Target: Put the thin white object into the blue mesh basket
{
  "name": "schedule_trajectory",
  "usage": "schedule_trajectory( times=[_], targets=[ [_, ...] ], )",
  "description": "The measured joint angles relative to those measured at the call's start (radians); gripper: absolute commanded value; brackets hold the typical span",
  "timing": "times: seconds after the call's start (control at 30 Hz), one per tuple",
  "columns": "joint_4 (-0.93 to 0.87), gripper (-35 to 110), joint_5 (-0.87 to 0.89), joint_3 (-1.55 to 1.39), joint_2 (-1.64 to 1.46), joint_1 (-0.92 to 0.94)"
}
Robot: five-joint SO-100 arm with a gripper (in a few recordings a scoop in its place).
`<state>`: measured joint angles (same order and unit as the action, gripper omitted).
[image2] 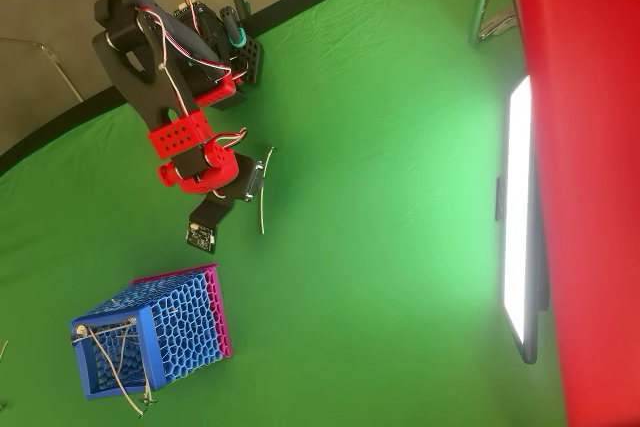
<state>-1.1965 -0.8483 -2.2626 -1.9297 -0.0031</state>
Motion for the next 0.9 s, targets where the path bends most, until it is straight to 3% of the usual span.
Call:
schedule_trajectory(
  times=[0.9],
  targets=[
    [0.057,15,-0.006,-0.183,0.02,-0.077]
  ],
)
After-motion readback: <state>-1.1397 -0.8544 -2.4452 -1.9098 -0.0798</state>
